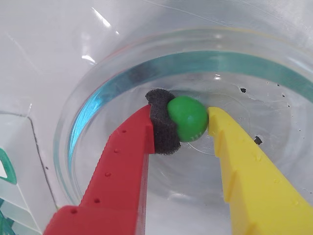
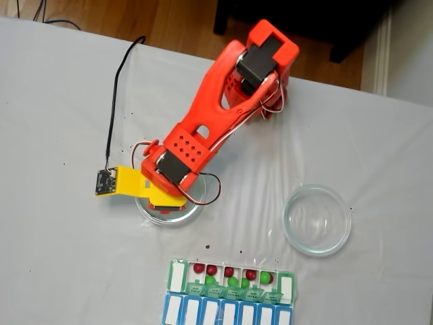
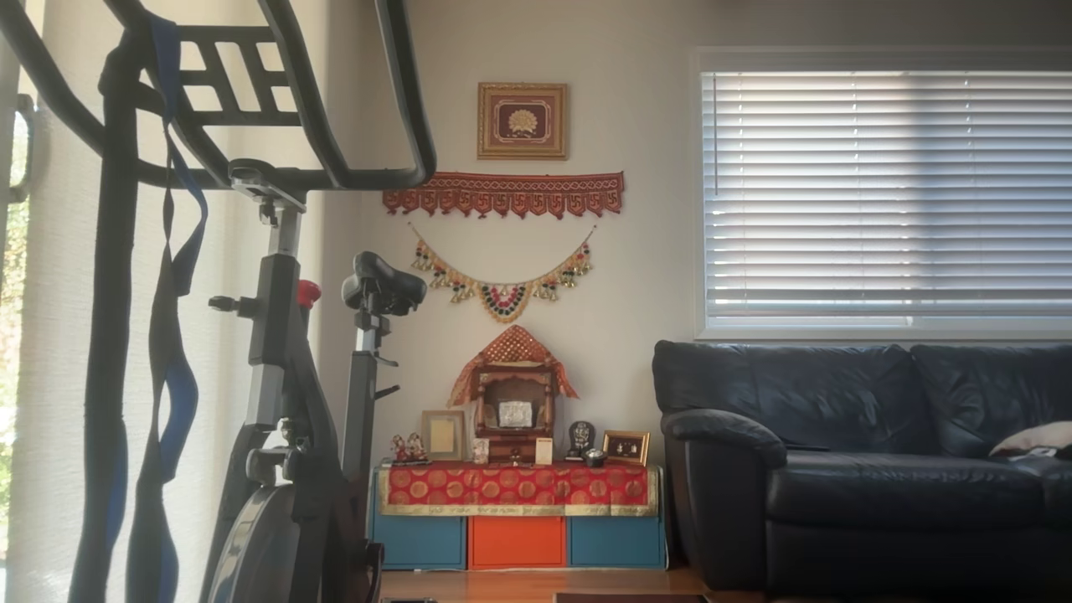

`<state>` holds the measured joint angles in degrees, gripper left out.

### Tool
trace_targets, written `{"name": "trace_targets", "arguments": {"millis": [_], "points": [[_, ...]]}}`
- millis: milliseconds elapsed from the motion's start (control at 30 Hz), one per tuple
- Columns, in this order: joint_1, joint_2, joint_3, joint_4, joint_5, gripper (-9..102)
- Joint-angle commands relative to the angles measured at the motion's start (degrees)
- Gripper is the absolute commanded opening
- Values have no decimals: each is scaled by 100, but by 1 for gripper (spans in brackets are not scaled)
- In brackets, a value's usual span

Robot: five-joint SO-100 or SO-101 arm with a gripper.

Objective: Sort medicines into box.

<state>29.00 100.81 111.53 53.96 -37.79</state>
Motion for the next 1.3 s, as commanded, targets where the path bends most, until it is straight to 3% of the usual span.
{"name": "trace_targets", "arguments": {"millis": [0, 700, 933, 1267], "points": [[-18, 53, -229, 53, -35, 1], [-158, 1134, -1512, 1608, -79, 1], [-527, 1521, -1898, 1661, 580, 1], [-1477, 185, -3885, 2707, 1187, 1]]}}
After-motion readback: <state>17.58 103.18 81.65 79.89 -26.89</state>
